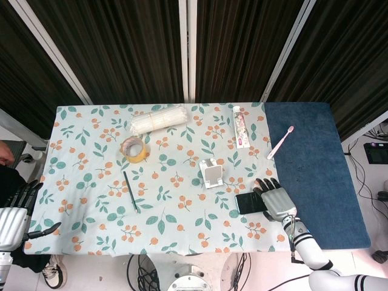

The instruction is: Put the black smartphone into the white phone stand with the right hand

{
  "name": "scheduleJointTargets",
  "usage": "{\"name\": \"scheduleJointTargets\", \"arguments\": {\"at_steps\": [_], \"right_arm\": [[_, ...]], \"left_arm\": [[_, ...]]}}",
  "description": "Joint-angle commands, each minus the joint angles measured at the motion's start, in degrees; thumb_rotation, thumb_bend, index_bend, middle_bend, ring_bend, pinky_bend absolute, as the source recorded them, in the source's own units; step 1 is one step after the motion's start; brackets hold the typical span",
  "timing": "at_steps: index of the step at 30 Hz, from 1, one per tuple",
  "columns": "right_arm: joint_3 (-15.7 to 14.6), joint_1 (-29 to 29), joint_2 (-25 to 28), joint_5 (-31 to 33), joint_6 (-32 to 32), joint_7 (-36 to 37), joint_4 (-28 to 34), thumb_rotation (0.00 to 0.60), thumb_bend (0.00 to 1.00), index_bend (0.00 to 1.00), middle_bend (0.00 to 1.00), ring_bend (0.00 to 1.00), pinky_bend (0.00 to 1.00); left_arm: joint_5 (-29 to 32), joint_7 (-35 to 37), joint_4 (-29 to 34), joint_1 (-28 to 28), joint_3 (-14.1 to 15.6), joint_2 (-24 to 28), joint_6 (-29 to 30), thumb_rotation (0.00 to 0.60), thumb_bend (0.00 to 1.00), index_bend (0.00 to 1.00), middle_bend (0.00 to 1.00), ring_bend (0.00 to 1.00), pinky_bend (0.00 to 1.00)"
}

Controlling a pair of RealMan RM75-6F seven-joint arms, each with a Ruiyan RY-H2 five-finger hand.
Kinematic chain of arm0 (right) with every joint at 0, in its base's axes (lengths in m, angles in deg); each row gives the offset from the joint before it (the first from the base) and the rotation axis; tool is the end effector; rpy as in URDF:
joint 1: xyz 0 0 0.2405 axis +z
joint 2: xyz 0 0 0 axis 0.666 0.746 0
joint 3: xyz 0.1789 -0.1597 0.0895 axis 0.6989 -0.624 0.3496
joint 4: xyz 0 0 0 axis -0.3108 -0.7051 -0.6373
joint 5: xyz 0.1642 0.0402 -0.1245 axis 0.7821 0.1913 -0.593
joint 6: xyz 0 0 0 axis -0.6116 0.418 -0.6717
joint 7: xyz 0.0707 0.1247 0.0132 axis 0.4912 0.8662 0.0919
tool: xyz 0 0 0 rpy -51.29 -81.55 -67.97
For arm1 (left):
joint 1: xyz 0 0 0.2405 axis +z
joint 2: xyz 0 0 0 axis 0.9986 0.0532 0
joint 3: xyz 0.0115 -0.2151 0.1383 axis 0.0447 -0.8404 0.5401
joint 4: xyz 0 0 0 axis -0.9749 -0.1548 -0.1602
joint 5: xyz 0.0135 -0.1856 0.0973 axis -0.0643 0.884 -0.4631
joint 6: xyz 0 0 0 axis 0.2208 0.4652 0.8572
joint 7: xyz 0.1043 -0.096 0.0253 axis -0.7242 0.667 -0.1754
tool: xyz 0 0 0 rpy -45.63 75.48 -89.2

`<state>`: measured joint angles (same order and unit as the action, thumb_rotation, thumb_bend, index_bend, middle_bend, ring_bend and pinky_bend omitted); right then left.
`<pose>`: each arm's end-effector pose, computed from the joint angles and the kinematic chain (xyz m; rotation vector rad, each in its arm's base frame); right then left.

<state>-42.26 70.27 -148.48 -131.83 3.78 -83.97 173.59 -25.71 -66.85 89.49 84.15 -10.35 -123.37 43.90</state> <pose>-0.2417 -0.2539 0.0072 1.9127 -0.9673 0.4928 -0.3322 0.1581 0.1554 -1.4459 -0.8760 -0.8882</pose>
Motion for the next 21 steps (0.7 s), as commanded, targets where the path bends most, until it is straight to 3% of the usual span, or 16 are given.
{"name": "scheduleJointTargets", "arguments": {"at_steps": [1,9,21], "right_arm": [[-0.12,0.10,-0.04,-0.09,-0.14,0.25,0.00,0.600,0.18,0.21,0.00,0.00,0.00],[-0.37,0.81,-0.15,1.23,0.21,0.12,-0.30,0.600,0.18,0.24,0.00,0.00,0.00],[-0.48,0.64,-0.63,-2.39,-0.76,4.59,-1.39,0.600,0.20,0.62,0.00,0.00,0.00]], "left_arm": [[-0.03,-0.09,0.07,-0.03,0.01,0.00,-0.04,0.284,0.07,0.07,0.06,0.07,0.22],[0.03,-0.34,0.31,-0.03,0.10,0.12,-0.25,0.284,0.07,0.07,0.06,0.07,0.22],[0.21,-0.29,0.49,-0.07,0.14,0.28,-0.58,0.283,0.07,0.07,0.07,0.07,0.22]]}}
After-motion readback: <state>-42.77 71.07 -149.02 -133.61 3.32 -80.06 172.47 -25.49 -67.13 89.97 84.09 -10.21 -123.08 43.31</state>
